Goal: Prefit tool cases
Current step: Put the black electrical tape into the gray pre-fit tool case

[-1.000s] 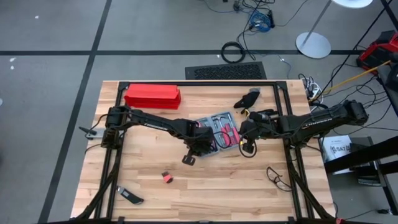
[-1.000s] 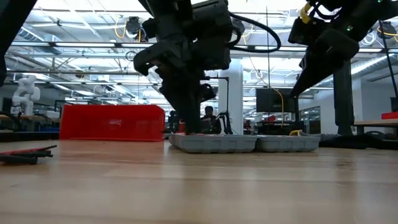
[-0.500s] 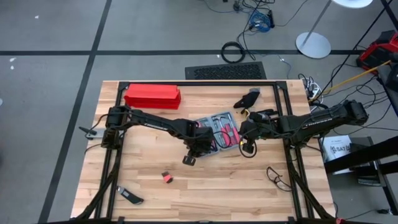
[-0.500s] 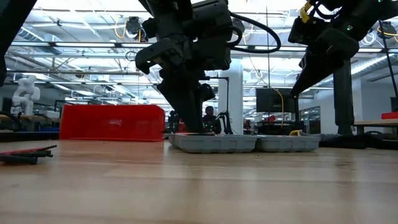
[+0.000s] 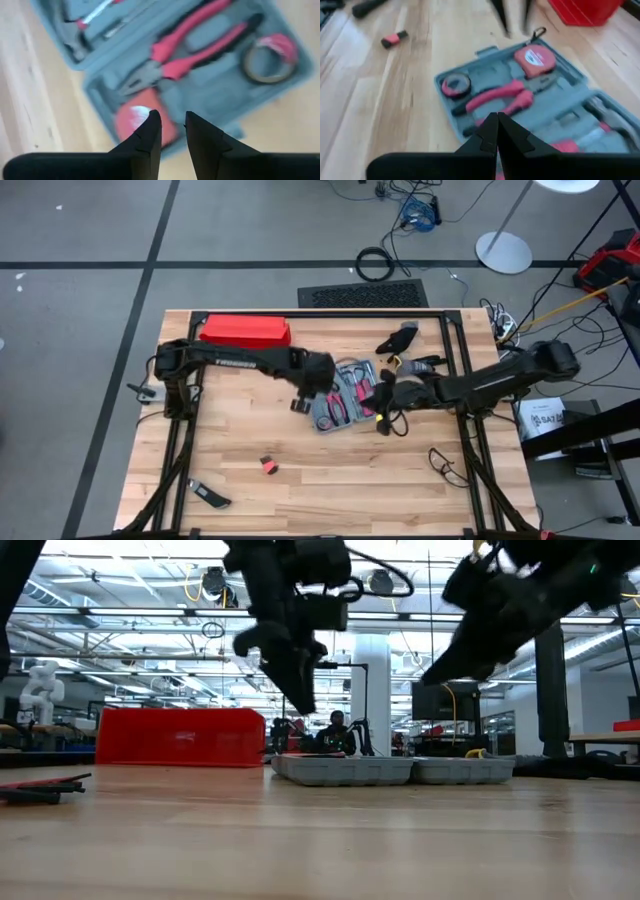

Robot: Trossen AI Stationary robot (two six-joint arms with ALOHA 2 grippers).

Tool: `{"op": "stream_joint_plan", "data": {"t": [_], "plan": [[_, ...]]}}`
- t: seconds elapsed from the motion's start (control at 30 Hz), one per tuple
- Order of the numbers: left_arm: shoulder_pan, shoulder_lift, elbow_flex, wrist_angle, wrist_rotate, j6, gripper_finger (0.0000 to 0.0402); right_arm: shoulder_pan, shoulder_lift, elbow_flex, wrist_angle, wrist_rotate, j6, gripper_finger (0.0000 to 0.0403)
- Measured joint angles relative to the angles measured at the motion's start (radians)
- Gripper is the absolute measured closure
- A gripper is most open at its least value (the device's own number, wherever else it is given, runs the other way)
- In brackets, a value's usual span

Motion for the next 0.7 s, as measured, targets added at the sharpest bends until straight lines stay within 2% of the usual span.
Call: {"op": "stream_joint_plan", "data": {"t": [0.13, 0.23, 0.43, 0.53, 0.7], "plan": [[0.078, 0.000, -0.053, 0.063, 0.129, 0.076, 0.0310, 0.006, 0.203, -0.039, 0.398, -0.026, -0.037, 0.0403], [0.101, 0.002, -0.086, 0.067, 0.180, 0.083, 0.0314, 0.010, 0.356, -0.022, 0.582, -0.055, -0.065, 0.0403], [0.096, 0.001, -0.140, 0.125, 0.183, 0.094, 0.0334, 0.008, 0.583, 0.039, 0.741, -0.089, -0.104, 0.0403], [0.094, 0.001, -0.164, 0.157, 0.186, 0.106, 0.0344, -0.001, 0.636, 0.065, 0.819, -0.165, -0.111, 0.0403], [0.096, 0.001, -0.199, 0.192, 0.196, 0.105, 0.0353, -0.025, 0.689, 0.106, 0.817, -0.229, -0.098, 0.0403]]}}
